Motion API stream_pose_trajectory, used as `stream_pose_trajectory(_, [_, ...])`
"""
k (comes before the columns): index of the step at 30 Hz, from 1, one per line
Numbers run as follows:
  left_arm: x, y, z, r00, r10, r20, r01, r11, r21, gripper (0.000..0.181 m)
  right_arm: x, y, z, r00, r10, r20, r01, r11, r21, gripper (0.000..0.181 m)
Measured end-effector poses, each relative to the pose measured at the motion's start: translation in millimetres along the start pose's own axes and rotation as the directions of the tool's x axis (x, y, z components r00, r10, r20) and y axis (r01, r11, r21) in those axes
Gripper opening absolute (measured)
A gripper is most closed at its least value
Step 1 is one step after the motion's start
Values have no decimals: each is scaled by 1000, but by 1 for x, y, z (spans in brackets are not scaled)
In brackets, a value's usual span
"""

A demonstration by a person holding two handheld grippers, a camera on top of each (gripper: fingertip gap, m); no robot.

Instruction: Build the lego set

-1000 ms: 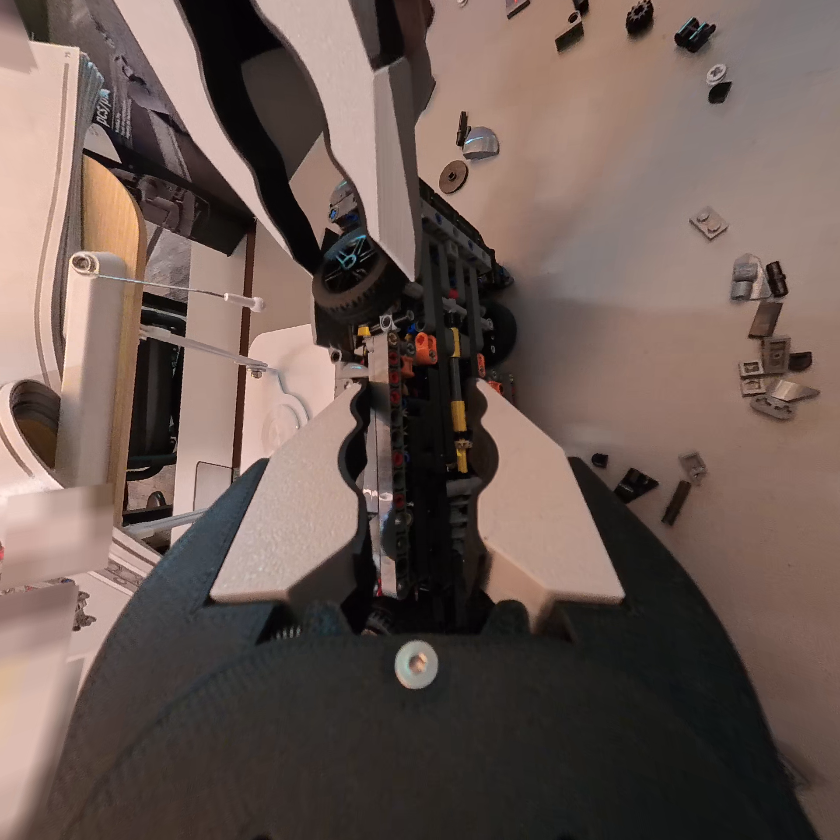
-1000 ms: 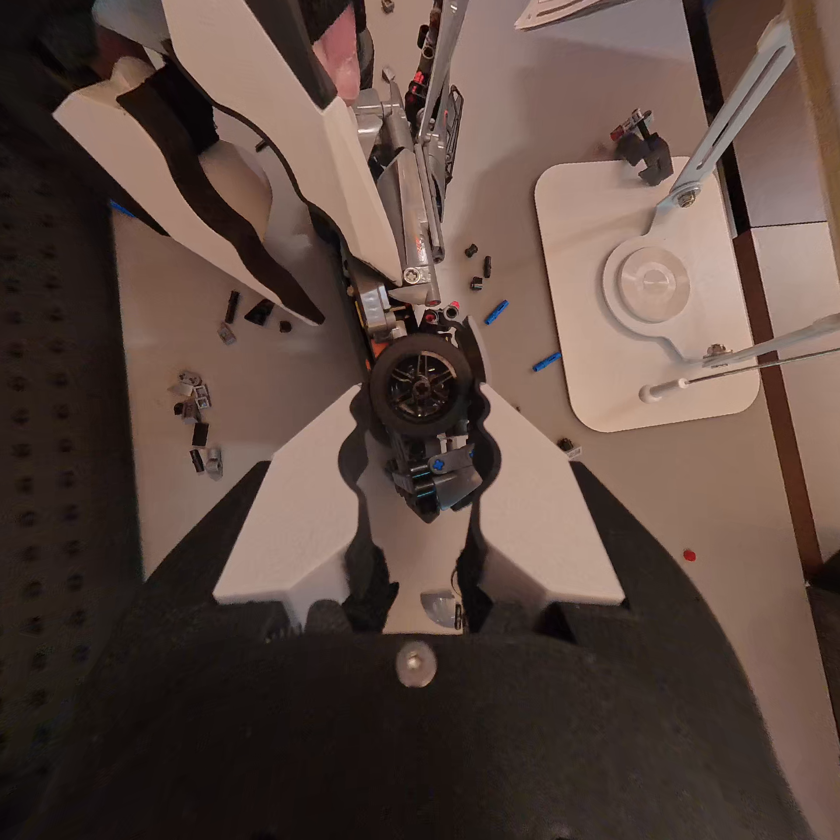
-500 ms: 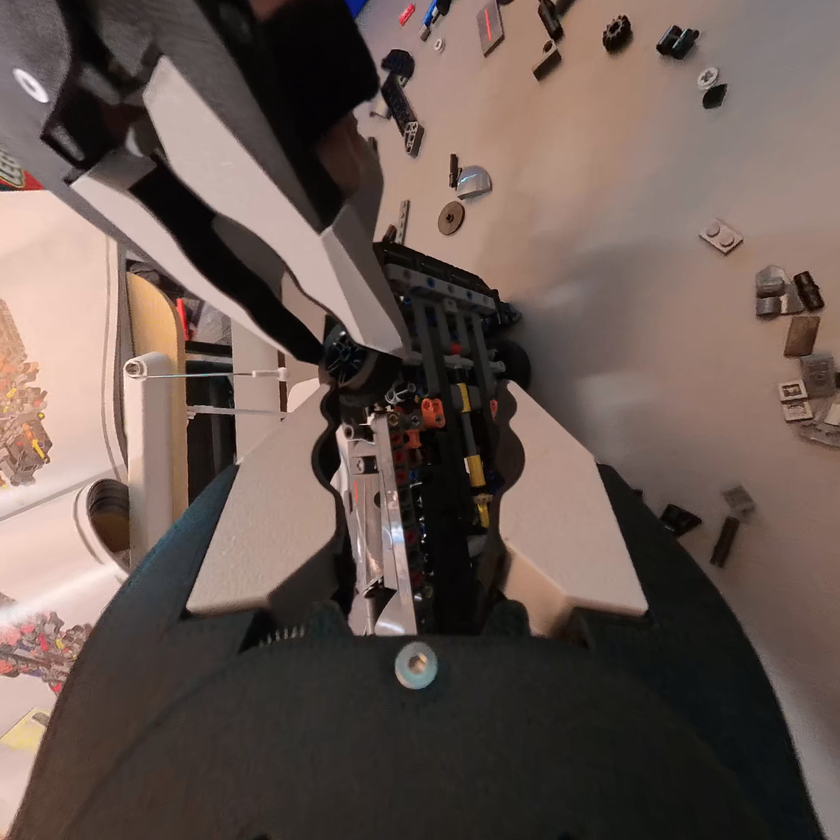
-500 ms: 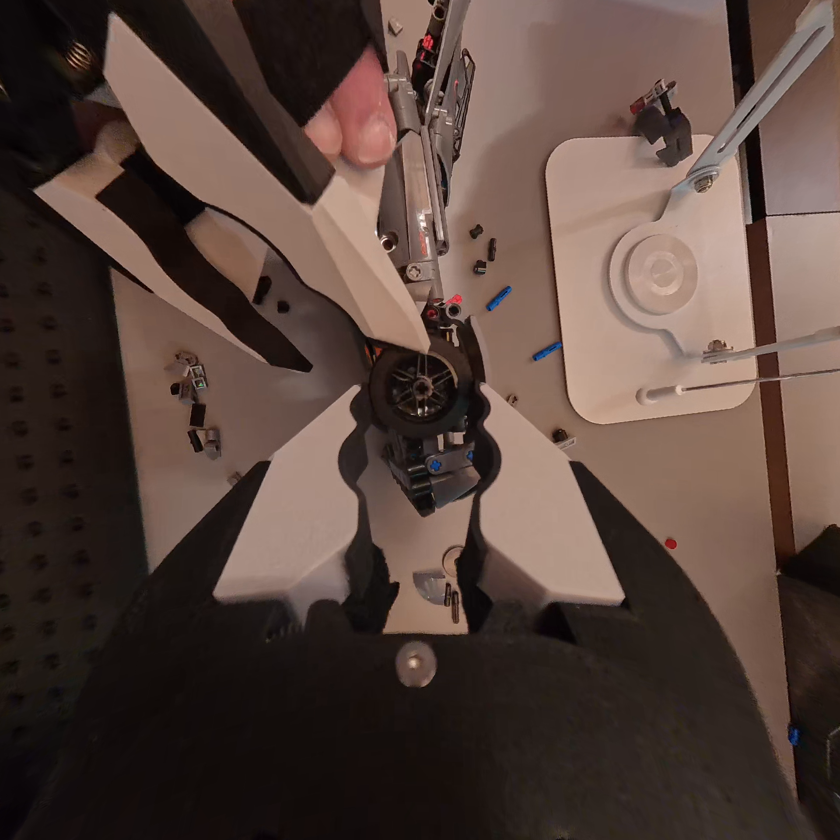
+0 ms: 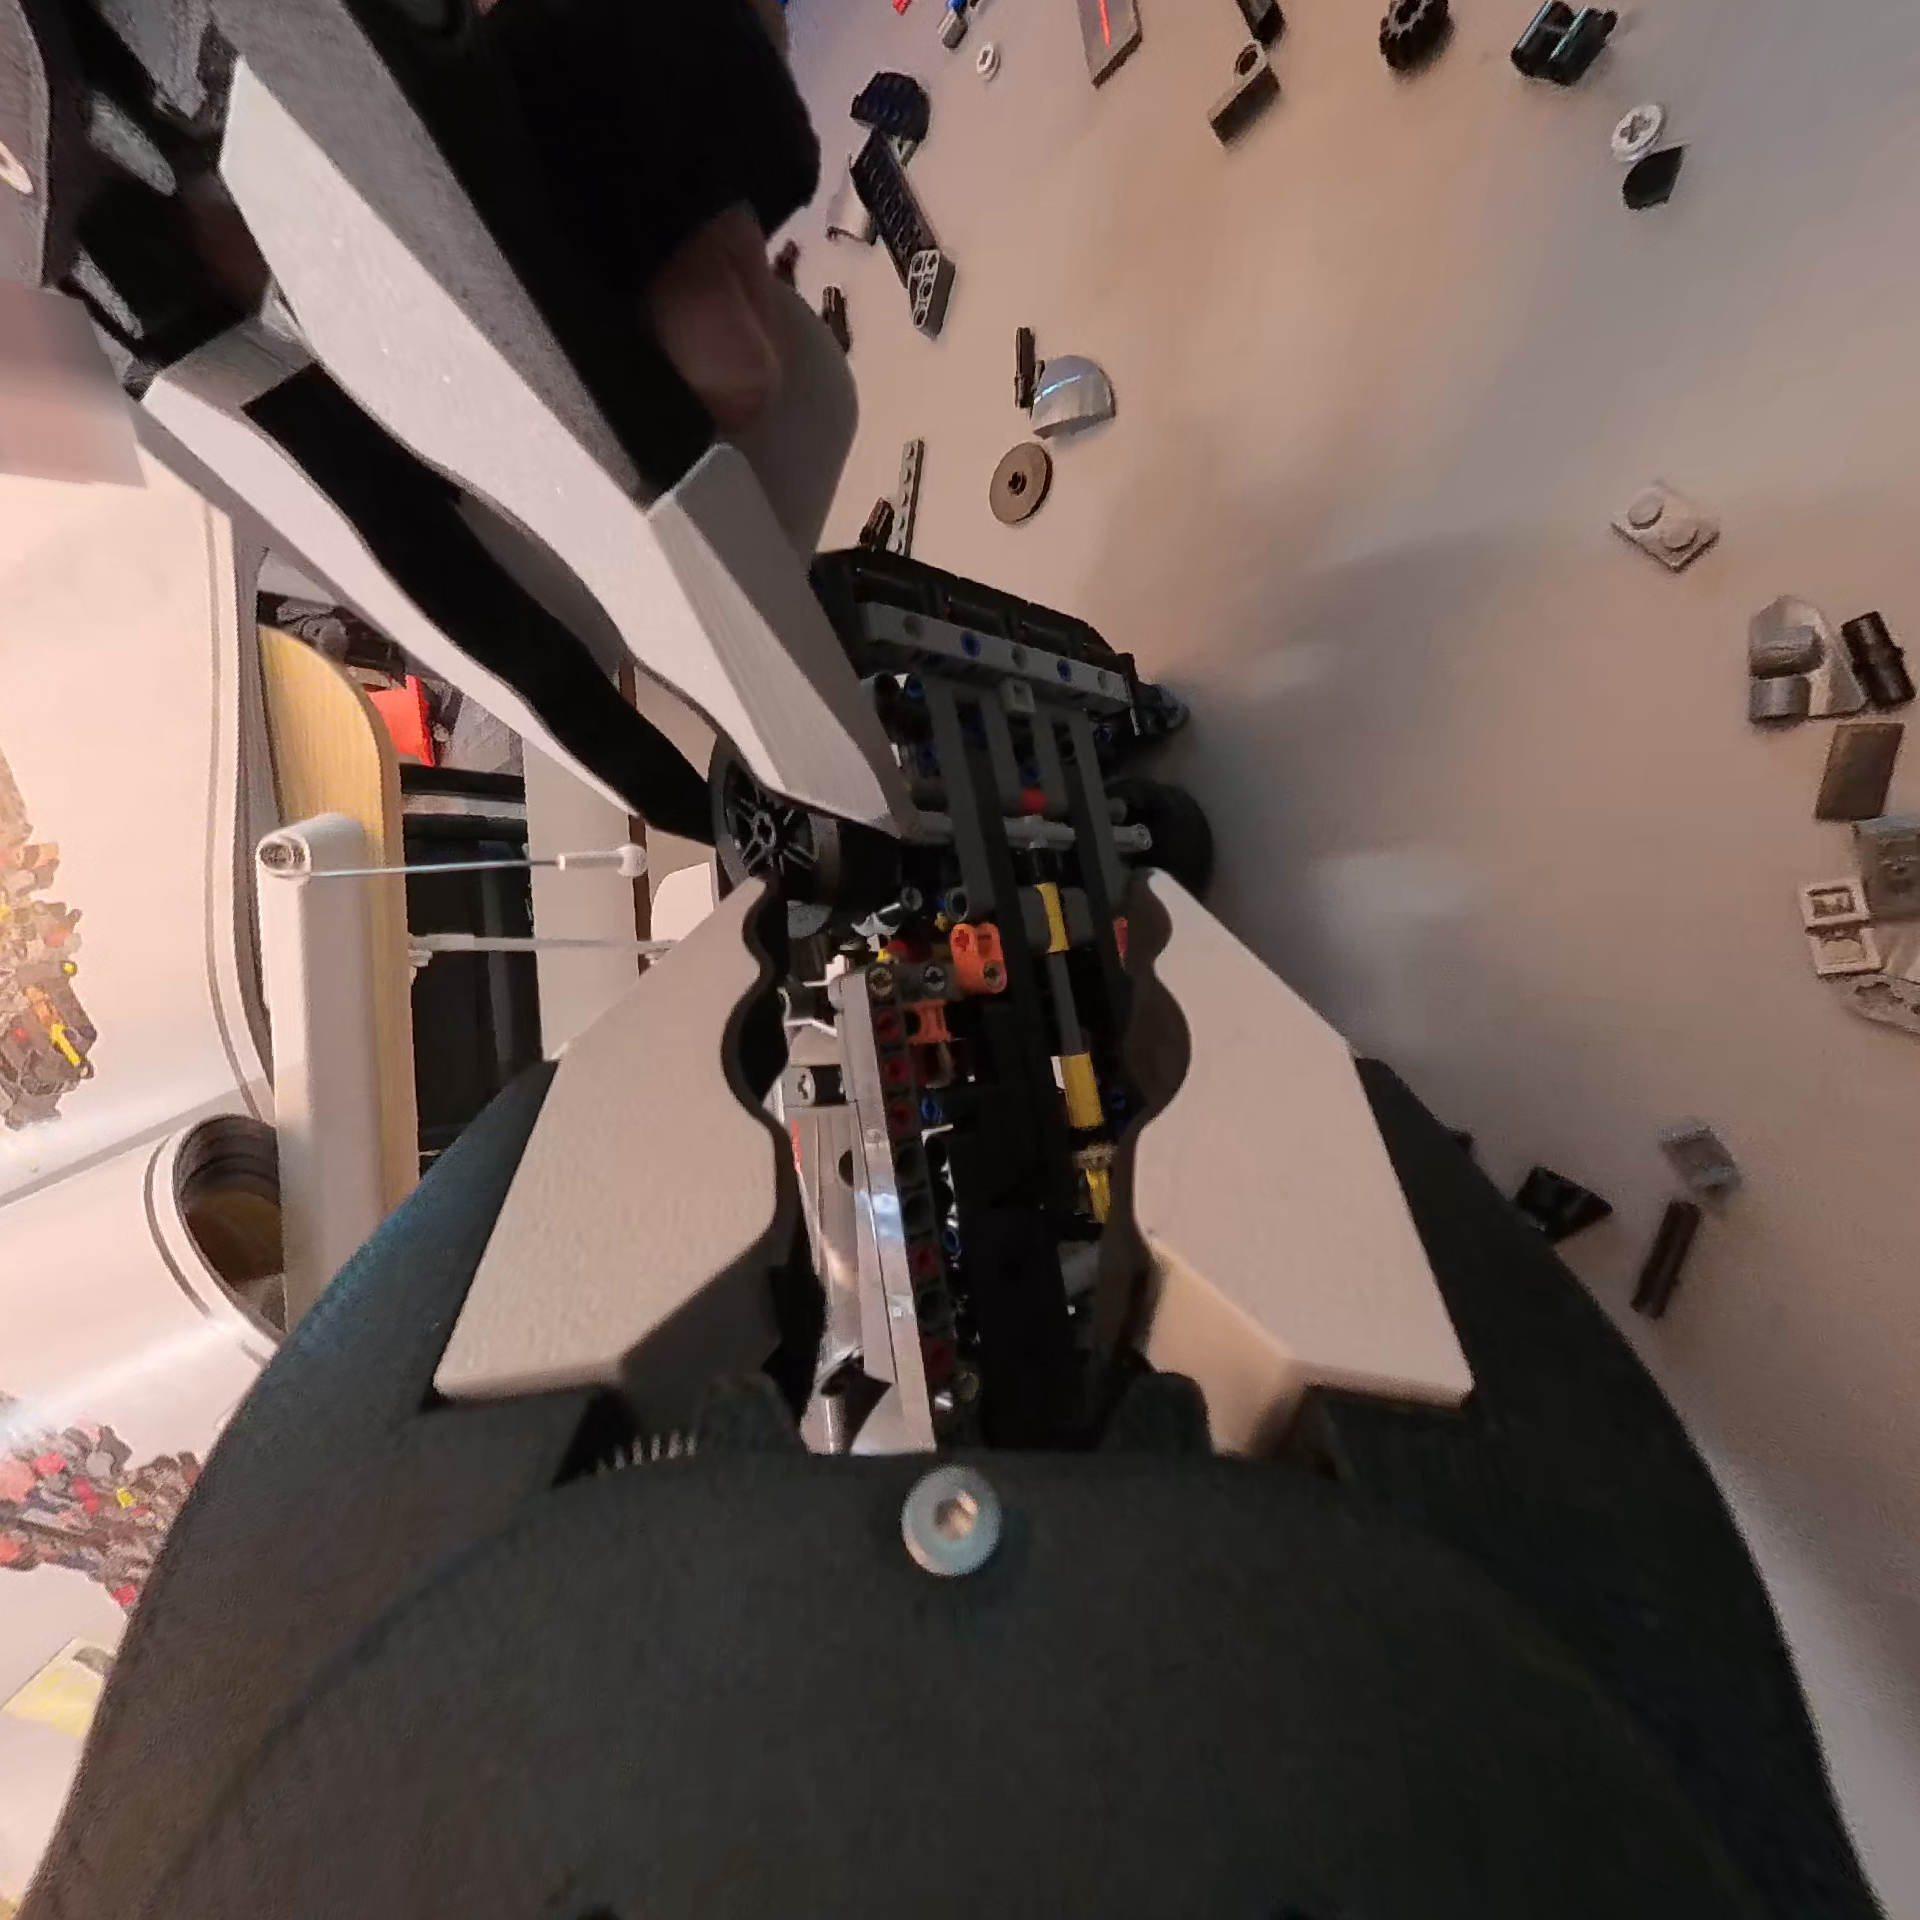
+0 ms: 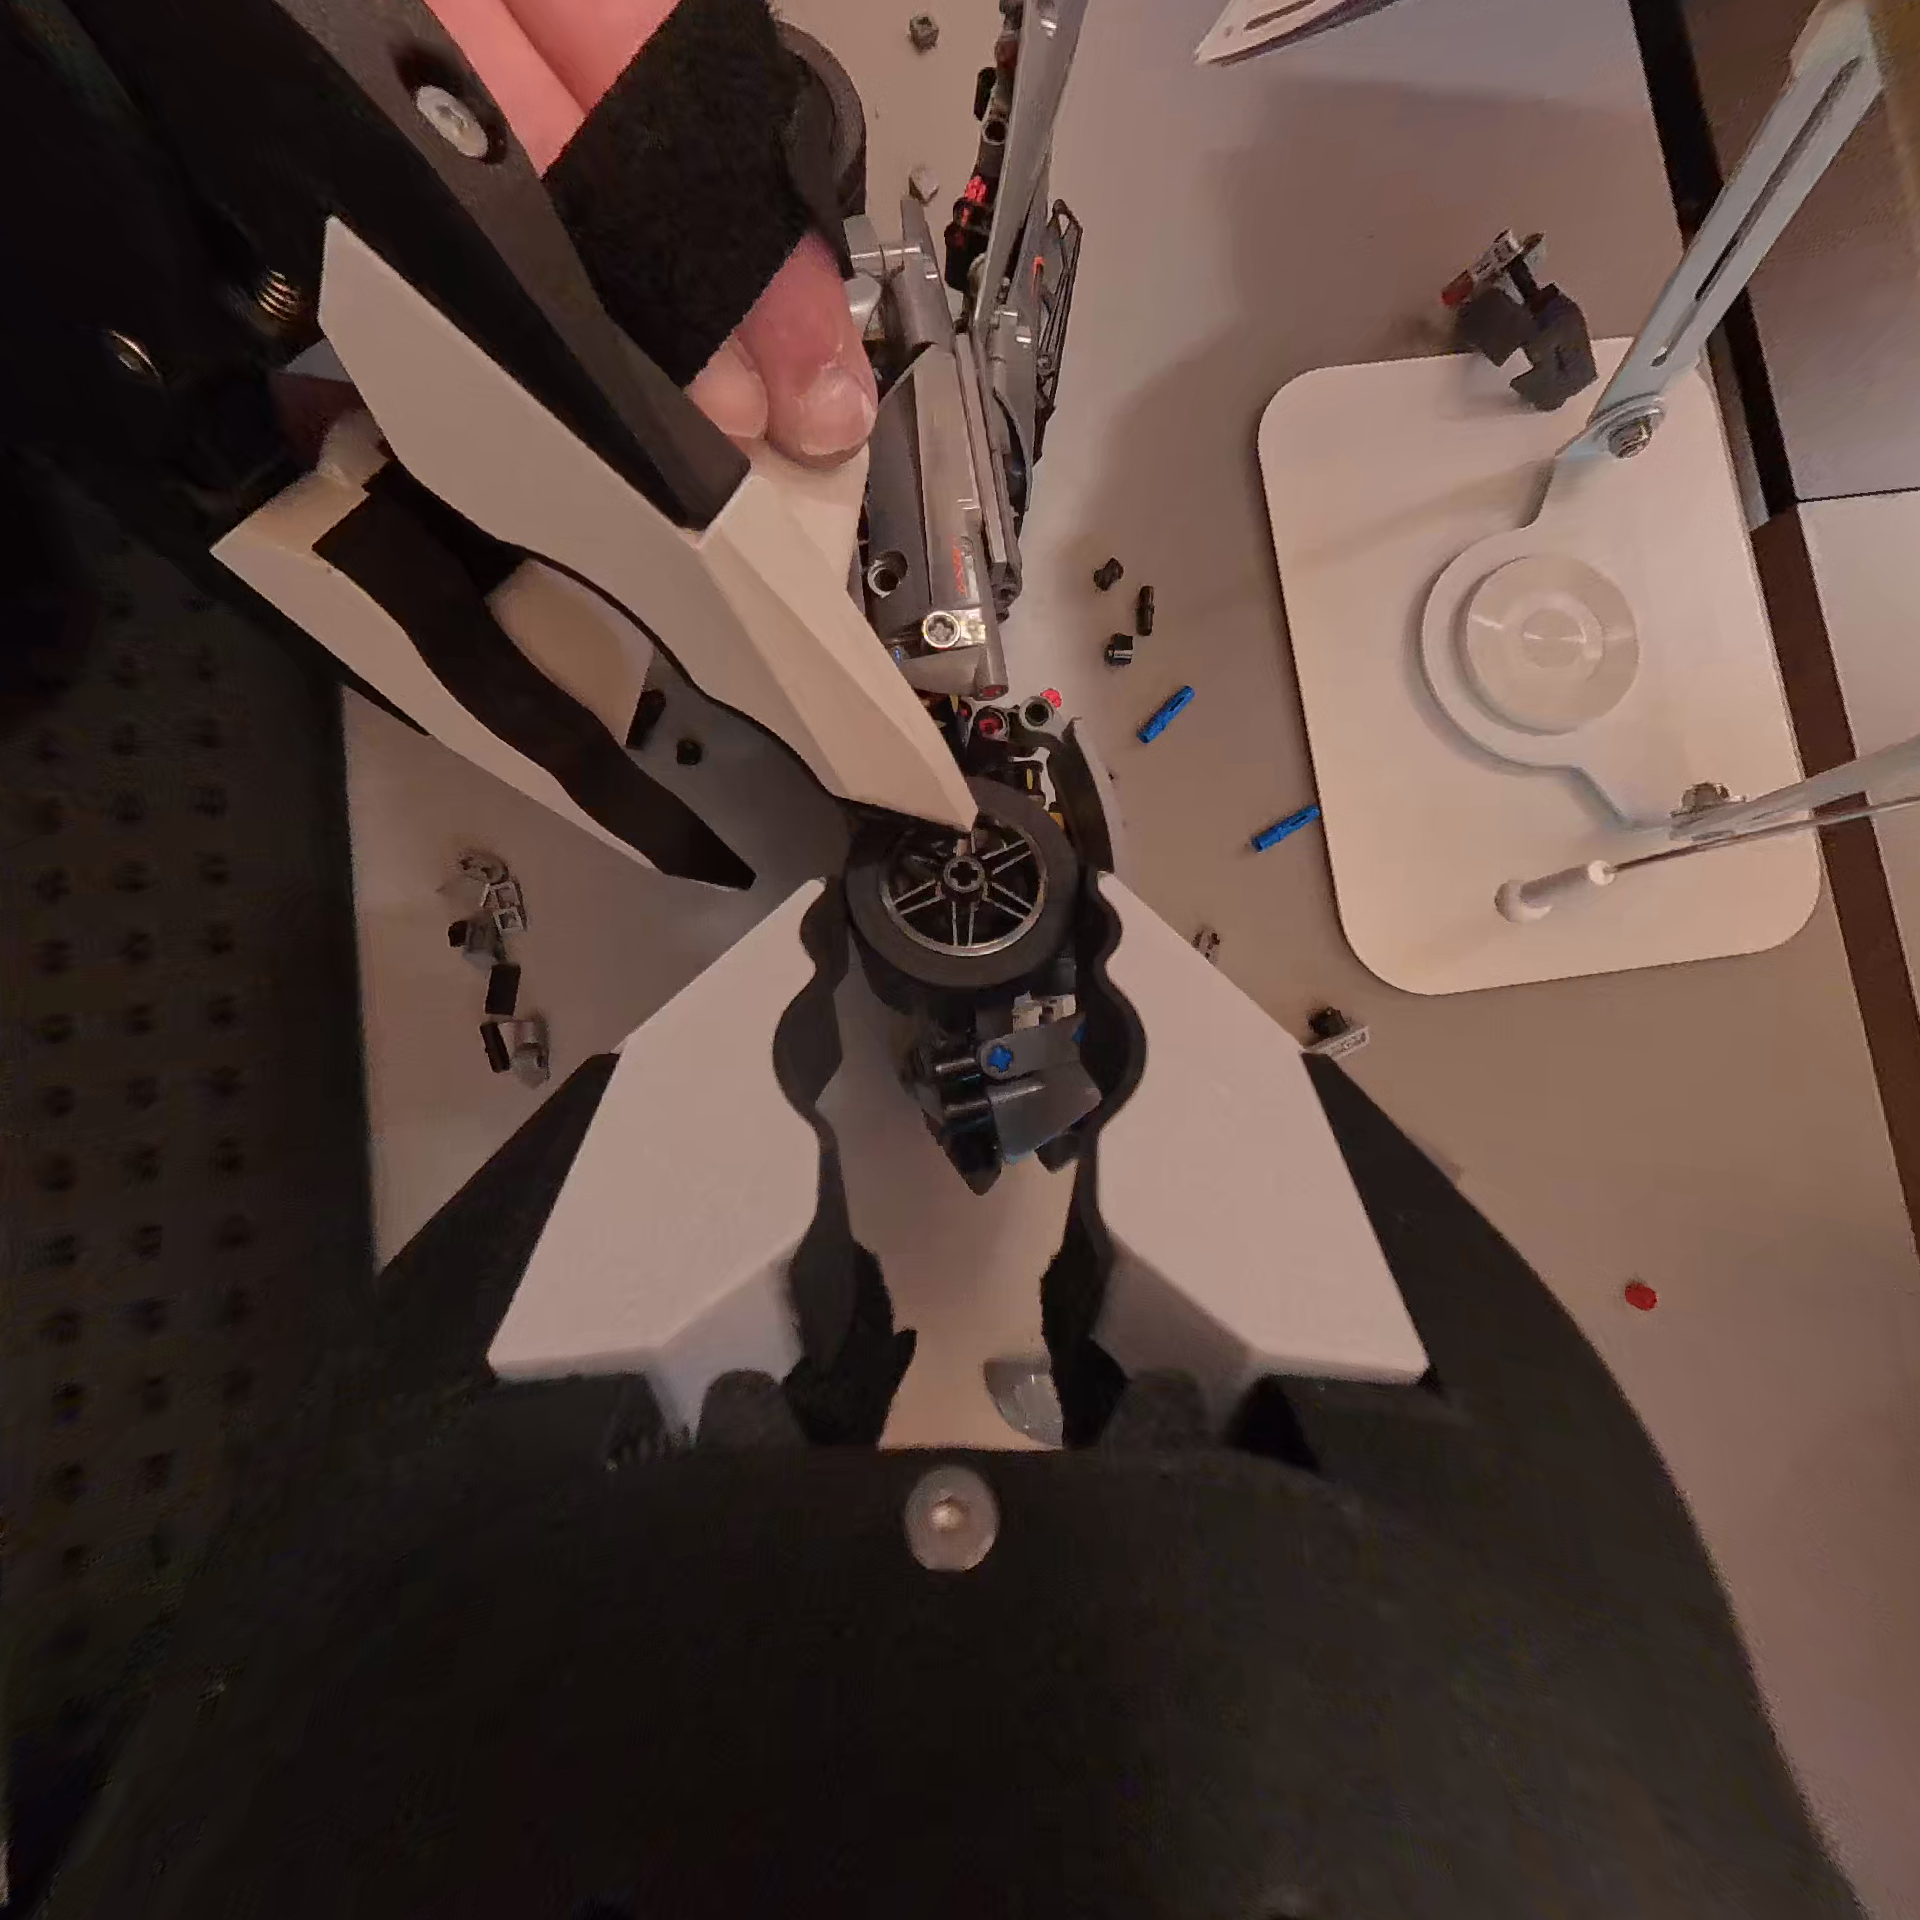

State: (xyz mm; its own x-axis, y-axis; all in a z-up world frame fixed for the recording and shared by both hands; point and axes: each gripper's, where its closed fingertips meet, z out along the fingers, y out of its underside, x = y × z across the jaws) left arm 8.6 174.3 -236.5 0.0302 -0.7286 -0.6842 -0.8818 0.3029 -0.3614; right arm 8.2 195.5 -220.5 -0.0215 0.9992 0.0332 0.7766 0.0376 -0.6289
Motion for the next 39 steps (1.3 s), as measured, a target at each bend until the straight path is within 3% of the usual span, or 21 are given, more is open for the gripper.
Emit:
stream_pose_trajectory(14, [-3, 0, 3, 999, 27, 42, -25, 999, -42, 58, 1, 0, -6, 999, 32, 10, -33, 990, 139, 41])
stream_pose_trajectory(18, [-4, 3, 6, 997, 58, 58, -54, 996, -69, 59, 0, -3, -17, 1000, 18, 5, -19, 985, 174, 26])
stream_pose_trajectory(28, [-5, -1, 7, 996, 61, 63, -58, 997, -55, 62, -7, 2, -11, 1000, -4, 17, 1, 989, 148, 21])
stream_pose_trajectory(36, [-6, 1, 6, 994, 70, 88, -65, 996, -53, 56, -8, 0, -11, 1000, -22, -6, 22, 989, 144, 22])
stream_pose_trajectory(39, [-8, 1, 6, 991, 77, 108, -73, 996, -41, 52, -3, 1, -15, 1000, -2, -21, 5, 989, 150, 36])
